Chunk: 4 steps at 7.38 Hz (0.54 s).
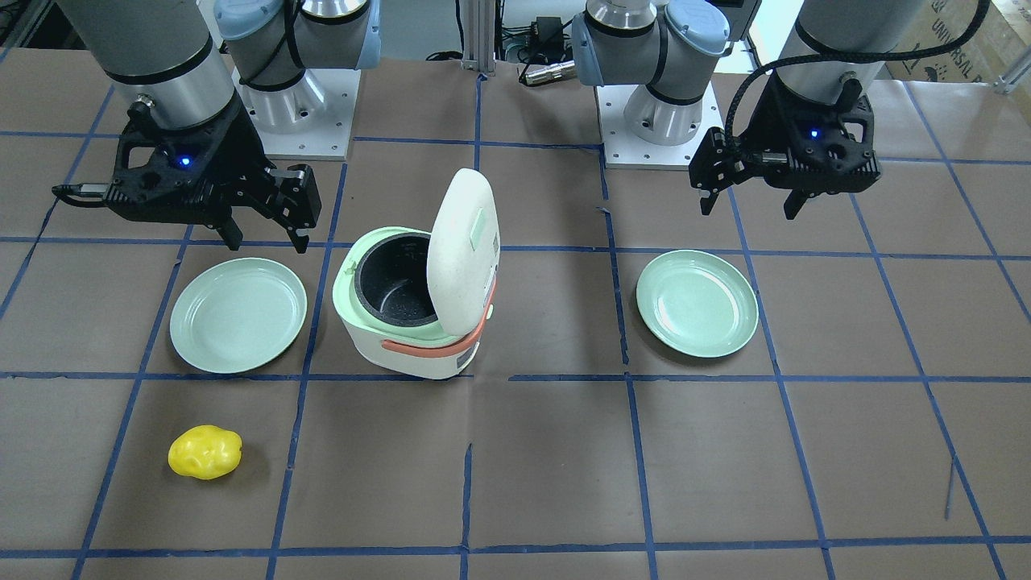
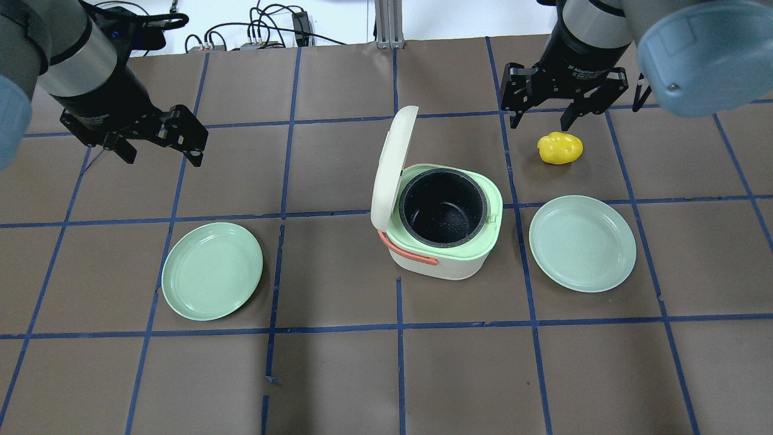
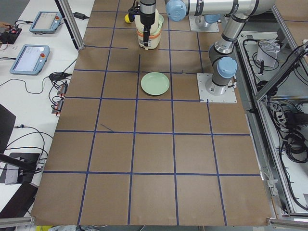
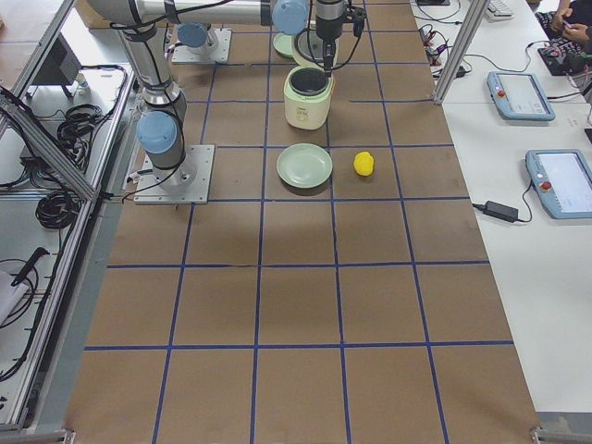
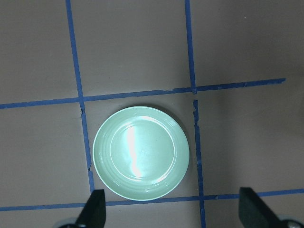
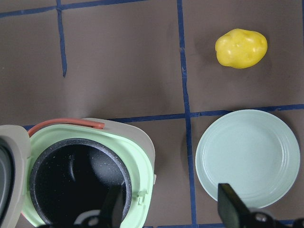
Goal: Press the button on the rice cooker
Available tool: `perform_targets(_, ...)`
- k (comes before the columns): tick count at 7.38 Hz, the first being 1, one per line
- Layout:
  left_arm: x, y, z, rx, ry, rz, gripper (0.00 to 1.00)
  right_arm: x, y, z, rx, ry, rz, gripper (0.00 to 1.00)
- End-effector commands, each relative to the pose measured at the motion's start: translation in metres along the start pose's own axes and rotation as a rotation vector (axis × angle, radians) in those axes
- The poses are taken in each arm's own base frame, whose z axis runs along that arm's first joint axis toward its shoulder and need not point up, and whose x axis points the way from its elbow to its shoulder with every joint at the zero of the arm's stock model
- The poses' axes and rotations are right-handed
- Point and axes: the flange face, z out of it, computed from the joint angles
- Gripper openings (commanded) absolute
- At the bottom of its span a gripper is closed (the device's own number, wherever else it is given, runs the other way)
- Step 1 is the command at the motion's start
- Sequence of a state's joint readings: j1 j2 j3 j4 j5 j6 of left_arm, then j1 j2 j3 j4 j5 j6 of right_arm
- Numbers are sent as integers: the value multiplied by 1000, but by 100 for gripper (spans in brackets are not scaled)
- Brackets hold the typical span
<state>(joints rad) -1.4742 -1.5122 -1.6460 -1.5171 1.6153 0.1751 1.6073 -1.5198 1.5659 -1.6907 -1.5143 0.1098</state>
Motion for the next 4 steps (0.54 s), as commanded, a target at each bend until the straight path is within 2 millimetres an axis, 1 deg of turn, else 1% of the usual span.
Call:
perform_targets(1,0,0,0,0,0,0,100,-1,1,0,-4,-2,-3,77)
perform_targets(4,0,0,0,0,0,0,100,-1,1,2,-7,-4,-4,79)
